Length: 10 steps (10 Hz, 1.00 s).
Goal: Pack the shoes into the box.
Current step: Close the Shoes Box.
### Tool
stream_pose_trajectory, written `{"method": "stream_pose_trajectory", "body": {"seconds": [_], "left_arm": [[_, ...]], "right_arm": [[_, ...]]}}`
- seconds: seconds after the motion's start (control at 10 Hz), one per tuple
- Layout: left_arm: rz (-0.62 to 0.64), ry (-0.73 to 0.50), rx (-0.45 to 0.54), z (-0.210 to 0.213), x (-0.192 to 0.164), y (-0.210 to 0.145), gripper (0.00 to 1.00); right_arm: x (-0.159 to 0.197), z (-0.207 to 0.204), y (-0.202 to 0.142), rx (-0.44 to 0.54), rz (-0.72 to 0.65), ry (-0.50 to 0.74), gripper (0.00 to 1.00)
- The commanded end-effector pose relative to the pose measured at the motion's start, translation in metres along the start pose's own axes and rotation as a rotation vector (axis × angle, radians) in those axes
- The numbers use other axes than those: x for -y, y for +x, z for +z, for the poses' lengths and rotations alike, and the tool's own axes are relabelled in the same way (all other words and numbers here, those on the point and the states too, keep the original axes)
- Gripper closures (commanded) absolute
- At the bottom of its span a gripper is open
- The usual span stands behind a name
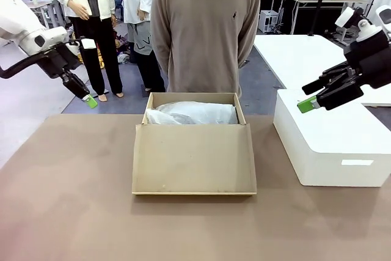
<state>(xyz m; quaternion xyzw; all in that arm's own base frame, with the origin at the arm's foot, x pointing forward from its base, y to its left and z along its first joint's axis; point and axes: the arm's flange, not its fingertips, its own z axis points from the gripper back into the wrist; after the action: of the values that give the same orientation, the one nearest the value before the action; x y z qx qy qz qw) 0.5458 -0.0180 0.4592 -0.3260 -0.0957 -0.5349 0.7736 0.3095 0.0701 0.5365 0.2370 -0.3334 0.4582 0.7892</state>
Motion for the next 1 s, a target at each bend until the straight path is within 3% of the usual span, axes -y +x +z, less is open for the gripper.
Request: {"method": "stream_pose_trajectory", "body": {"seconds": [0.0,0.3,0.9], "left_arm": [[0.003,0.037,0.042,-0.026,-0.002,-0.007,1.00],[0.025,0.072,0.065,-0.062,-0.005,-0.012,1.00],[0.047,0.005,0.093,-0.118,-0.020,-0.019,1.00]], "right_arm": [[0.003,-0.001,0.002,0.030,0.016,0.021,0.00],[0.003,-0.001,0.002,0.030,0.016,0.021,0.00],[0.003,-0.001,0.002,0.030,0.016,0.021,0.00]]}}
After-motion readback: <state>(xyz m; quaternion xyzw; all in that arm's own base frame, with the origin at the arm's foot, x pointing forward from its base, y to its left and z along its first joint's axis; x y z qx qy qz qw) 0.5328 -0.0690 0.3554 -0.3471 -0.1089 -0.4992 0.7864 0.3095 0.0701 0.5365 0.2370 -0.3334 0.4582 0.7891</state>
